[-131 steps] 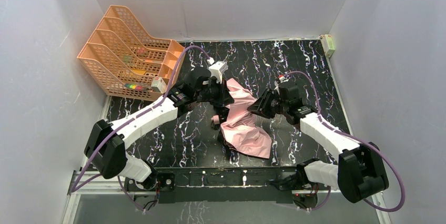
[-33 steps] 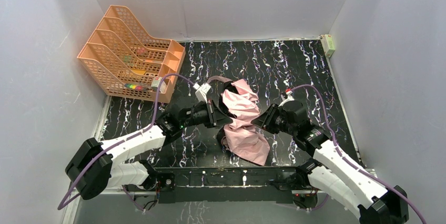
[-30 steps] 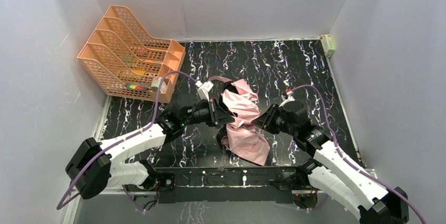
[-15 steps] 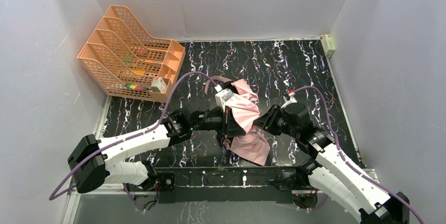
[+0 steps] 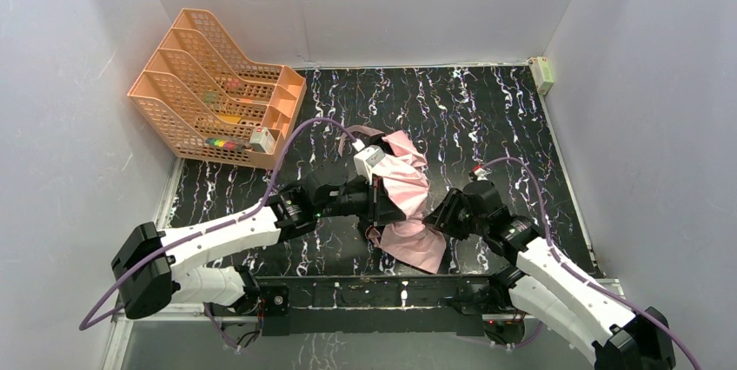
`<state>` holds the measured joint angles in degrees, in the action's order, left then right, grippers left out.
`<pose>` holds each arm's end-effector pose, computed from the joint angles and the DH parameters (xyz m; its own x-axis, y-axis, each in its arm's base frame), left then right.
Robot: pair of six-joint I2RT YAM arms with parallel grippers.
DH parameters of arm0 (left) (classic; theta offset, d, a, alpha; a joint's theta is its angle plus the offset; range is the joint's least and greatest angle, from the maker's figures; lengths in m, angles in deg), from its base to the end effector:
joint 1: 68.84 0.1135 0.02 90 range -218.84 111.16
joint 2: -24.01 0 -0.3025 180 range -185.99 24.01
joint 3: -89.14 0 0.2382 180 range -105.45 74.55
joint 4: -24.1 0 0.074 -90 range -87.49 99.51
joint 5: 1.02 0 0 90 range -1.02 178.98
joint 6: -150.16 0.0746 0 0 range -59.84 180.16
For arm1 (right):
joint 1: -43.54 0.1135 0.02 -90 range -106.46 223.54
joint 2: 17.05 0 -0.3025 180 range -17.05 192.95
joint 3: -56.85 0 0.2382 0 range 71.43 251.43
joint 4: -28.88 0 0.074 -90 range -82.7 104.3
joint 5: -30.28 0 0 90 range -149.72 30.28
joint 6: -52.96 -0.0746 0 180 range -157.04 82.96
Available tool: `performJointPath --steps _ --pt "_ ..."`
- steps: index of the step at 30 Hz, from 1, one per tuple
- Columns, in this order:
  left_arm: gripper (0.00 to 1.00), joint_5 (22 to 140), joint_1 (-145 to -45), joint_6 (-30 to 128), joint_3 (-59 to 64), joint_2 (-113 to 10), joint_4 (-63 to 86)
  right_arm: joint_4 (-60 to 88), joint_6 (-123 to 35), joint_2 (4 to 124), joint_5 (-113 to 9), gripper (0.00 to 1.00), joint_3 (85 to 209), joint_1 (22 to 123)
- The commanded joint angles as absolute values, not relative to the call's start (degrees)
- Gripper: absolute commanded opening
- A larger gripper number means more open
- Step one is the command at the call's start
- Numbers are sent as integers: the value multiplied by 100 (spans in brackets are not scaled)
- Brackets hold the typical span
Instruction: Put away the umbrella
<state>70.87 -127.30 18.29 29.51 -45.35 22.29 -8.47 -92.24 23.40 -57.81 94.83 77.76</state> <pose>0.1320 -0.2594 0.3273 -0.7249 -0.0316 -0.6881 0.6520 0.2907 -0.7003 0.1159 0.0818 0.2044 -0.7811 0.4613 -0.4208 0.1020 0.7592 0.6429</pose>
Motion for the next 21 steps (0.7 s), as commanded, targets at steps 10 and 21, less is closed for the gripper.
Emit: performJointPath --steps 10,21 --pt "0 7818 -12756 2112 2904 -4030 1687 1544 -10518 2236 -4875 47 7883 7973" --pt "0 7754 -12756 2100 2819 -4150 1679 2190 -10266 3541 -5342 48 8578 8973"
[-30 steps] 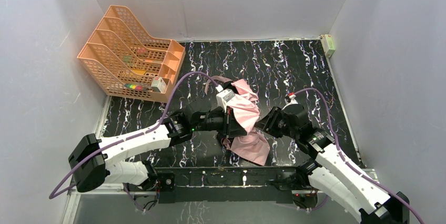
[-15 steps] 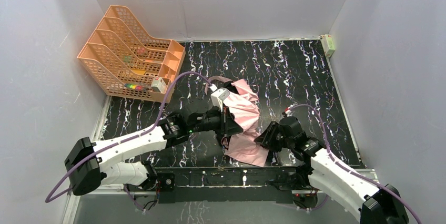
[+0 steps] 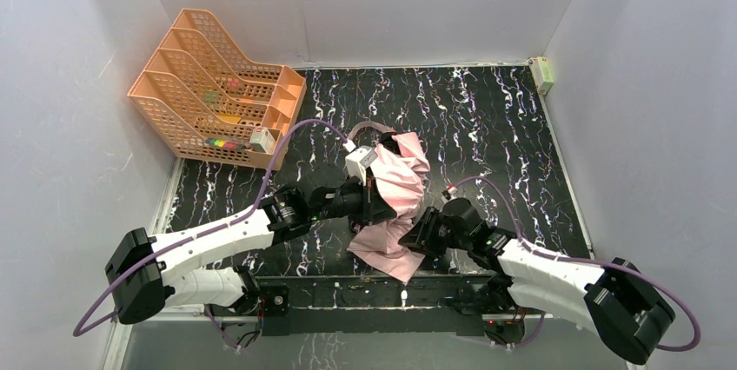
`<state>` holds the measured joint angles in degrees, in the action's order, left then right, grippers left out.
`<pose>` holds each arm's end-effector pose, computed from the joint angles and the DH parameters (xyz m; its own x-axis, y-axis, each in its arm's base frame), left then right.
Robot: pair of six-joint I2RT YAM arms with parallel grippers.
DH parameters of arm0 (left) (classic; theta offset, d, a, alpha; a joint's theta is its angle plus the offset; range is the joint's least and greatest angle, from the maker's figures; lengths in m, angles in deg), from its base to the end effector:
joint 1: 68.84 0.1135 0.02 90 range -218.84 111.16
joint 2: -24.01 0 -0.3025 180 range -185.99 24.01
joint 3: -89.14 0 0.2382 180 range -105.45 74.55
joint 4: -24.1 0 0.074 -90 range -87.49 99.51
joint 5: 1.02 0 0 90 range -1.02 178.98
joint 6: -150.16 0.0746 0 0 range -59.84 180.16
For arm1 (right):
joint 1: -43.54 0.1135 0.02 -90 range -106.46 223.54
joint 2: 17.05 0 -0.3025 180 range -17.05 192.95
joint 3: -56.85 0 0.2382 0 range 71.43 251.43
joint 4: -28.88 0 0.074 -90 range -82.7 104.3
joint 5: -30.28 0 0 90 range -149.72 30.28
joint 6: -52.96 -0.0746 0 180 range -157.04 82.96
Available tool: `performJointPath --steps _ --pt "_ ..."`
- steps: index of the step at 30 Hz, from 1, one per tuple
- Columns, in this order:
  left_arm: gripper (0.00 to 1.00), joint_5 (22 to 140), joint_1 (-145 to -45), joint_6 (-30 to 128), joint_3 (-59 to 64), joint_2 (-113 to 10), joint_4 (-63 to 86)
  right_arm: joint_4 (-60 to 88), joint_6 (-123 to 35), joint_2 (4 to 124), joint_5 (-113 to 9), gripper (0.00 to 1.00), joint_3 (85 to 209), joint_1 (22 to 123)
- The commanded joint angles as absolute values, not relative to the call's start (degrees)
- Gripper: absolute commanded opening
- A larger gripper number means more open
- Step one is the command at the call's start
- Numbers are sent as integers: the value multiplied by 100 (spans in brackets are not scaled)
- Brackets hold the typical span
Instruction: Put away the umbrella
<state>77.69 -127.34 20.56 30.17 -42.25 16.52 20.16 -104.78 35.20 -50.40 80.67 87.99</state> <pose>0.1321 -0.2436 0.3224 -0.6993 -0.0552 -0.7127 0.6350 0.4100 -0.6548 0.1071 0.1220 0.1501 -0.8881 0.4081 -0.2114 0.1023 0.6240 0.7747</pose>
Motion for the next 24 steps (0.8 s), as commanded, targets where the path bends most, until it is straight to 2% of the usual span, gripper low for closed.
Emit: performJointPath --steps 1,6,12,24 --pt "0 7651 -12756 2093 2804 -4147 1751 1908 -10173 3403 -5588 48 8676 8977" --pt "0 7208 -12848 1999 2555 -4241 1824 215 -9888 2155 -6764 49 9040 8975" --pt "0 7700 -13323 1949 2439 -4249 1722 -1266 -9770 1130 -7564 51 9417 8977" --pt "0 9415 -14804 1570 3365 -4173 1605 -1734 -9612 828 -7762 52 9743 8977"
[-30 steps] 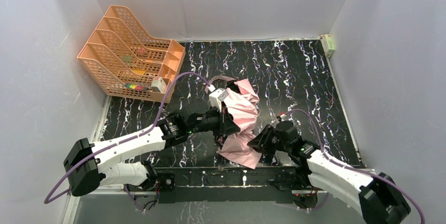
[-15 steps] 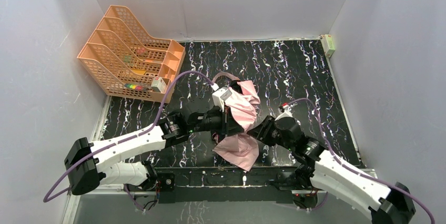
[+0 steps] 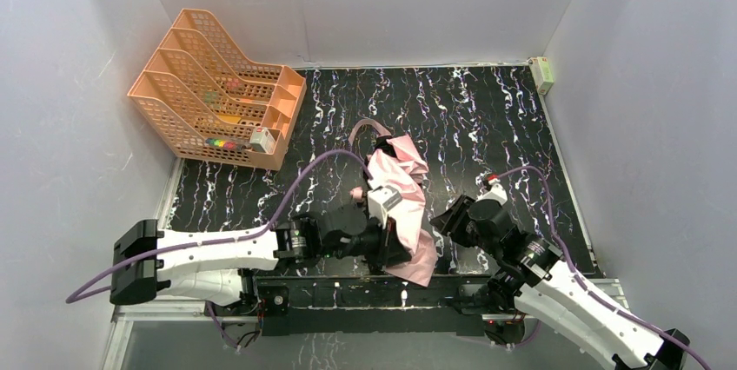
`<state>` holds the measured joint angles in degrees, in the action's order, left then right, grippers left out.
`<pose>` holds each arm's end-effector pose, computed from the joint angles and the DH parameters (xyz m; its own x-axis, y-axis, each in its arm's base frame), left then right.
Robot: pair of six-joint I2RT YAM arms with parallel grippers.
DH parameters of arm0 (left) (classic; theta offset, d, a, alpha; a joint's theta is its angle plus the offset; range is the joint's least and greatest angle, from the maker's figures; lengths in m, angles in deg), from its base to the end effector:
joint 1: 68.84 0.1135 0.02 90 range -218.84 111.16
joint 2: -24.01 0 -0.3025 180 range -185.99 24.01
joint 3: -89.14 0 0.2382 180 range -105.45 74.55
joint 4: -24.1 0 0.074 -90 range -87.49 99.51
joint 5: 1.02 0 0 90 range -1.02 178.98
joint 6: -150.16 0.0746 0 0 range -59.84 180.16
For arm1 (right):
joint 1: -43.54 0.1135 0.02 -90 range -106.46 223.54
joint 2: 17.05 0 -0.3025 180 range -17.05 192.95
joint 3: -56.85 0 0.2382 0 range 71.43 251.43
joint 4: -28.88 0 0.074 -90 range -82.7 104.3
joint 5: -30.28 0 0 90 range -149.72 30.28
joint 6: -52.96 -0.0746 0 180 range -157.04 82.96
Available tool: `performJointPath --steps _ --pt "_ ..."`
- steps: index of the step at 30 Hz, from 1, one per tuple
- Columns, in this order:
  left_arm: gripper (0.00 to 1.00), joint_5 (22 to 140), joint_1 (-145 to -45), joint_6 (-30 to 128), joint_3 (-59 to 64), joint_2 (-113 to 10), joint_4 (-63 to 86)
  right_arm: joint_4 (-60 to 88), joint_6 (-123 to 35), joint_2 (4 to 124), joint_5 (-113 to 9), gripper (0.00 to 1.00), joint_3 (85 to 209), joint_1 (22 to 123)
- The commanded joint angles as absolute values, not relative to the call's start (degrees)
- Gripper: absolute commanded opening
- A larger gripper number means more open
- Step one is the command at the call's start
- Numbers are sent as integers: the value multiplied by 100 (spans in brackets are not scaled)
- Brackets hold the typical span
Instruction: Put away the umbrella
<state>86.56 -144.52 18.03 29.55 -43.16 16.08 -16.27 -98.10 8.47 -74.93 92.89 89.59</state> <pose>0.0667 -0.2738 0.3209 -0.7055 0.0539 -0.7067 0.6808 0.3288 -0.6545 0.0844 0.0594 0.2044 -0.6677 0.5241 -0.5286 0.0815 0.7573 0.6479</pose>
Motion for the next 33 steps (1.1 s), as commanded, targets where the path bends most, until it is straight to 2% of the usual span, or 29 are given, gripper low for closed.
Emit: performJointPath --steps 1,4,9,12,15,21,27,33 --pt "0 9502 -14857 1503 3500 -4173 1627 -1728 -9518 855 -7757 52 9805 8977" --pt "4 9614 -14938 1289 3864 -4136 1834 -1647 -9172 983 -7676 52 10005 8977" --pt "29 9666 -14944 1171 4148 -3971 2155 -1506 -8613 1263 -7403 52 10272 8977" --pt "49 9709 -14942 1211 4153 -3892 2110 -1533 -8492 1371 -7346 54 10360 8977" --pt "60 9777 -14944 1204 4157 -3802 2017 -1620 -8425 1481 -7275 57 10435 8971" --pt "71 9958 -14944 1142 4168 -3650 1933 -1800 -8381 1554 -6974 62 10521 8977" --pt "71 9456 -14956 1156 3924 -4345 2041 -1871 -8548 1414 -6941 63 10444 8974" --pt "71 9673 -15096 996 3979 -4594 1867 -1868 -8596 1371 -6898 63 10432 8977"
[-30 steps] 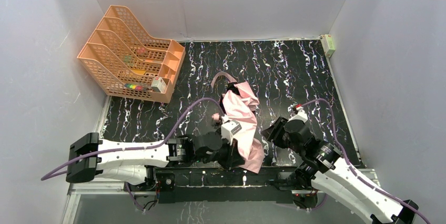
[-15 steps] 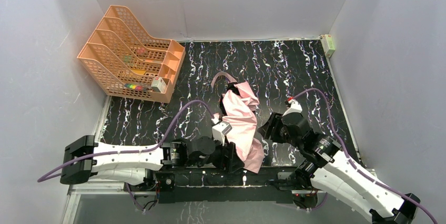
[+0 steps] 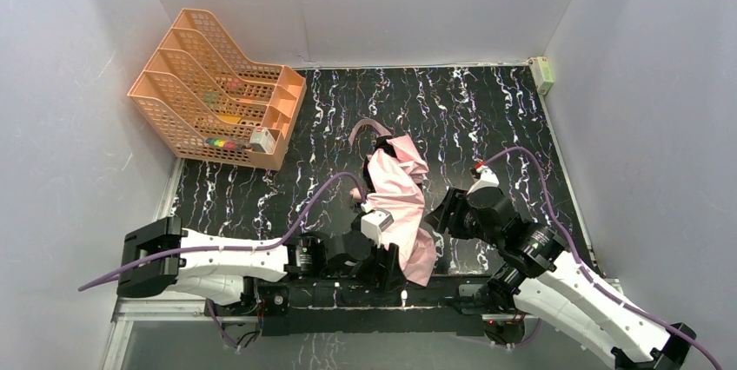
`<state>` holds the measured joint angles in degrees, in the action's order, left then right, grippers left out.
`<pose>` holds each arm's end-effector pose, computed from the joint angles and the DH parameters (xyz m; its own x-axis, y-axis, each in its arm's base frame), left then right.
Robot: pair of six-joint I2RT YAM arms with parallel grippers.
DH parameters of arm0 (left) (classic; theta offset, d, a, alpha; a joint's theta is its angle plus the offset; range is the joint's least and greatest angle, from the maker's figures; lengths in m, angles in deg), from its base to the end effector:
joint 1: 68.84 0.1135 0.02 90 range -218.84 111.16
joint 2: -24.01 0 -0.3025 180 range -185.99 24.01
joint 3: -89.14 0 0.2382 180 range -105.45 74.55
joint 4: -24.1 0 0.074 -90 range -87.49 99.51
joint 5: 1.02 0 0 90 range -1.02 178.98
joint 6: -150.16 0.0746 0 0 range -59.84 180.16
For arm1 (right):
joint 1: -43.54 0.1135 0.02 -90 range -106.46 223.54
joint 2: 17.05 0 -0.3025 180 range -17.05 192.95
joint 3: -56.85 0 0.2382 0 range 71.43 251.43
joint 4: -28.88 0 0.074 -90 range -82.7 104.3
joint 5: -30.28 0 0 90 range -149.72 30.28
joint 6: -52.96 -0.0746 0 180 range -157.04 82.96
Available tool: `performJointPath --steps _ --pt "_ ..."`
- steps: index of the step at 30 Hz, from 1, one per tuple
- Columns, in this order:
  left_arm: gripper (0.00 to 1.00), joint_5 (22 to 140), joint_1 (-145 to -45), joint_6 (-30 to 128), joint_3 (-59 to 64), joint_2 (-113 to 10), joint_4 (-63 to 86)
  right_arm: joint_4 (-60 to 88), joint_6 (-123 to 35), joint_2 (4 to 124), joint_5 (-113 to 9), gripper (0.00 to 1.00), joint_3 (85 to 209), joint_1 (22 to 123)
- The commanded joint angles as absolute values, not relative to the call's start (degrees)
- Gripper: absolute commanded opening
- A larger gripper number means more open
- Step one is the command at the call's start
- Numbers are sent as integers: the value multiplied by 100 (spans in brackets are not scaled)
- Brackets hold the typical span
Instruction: Put away the umbrella
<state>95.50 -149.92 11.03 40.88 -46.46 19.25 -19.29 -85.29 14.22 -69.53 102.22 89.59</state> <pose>0.0504 -0.2667 0.2412 -0.7765 0.1020 -0.6218 0.5786 0.5060 -0.6396 0.0887 0.0737 0.2459 -0.7151 0.3175 -0.6228 -0.1171 0.8239 0.5544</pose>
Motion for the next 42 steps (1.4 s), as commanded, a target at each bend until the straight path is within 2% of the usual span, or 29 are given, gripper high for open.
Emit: performJointPath --steps 1,4,7,10,15,18,24,28,33,39,42 --pt "71 9687 -15105 977 4004 -4561 1866 -1854 -8593 1371 -6880 63 10437 8977" --pt "70 9648 -15109 972 4035 -4446 1906 -1804 -8586 1391 -6847 63 10423 8977" --pt "60 9496 -15106 1085 4072 -4357 2158 -1730 -8603 1397 -6797 63 10366 8977" --pt "46 9346 -15110 1190 4072 -4323 2385 -1683 -8641 1406 -6766 63 10313 8977" --pt "14 9383 -15111 1292 3909 -4287 2286 -1711 -8687 1365 -6800 63 10298 8977" --pt "1 9652 -15111 1387 3750 -4038 2098 -1775 -8649 1300 -6874 63 10332 8977" --pt "0 10479 -14700 2051 2773 -3545 1023 -1843 -8394 1112 -6991 65 10316 8976" --pt "0 9924 -13664 2510 2145 -3795 593 -1806 -8319 1110 -6996 70 10251 8977" --pt "0 9221 -12523 2982 1580 -4498 568 -1445 -8073 1299 -6805 71 10259 8975" --pt "0 8165 -11554 3261 1053 -5474 907 -881 -7629 1482 -6491 60 10255 8975" --pt "0 7892 -11185 3308 866 -5895 1130 -667 -7443 1550 -6355 51 10300 8977"
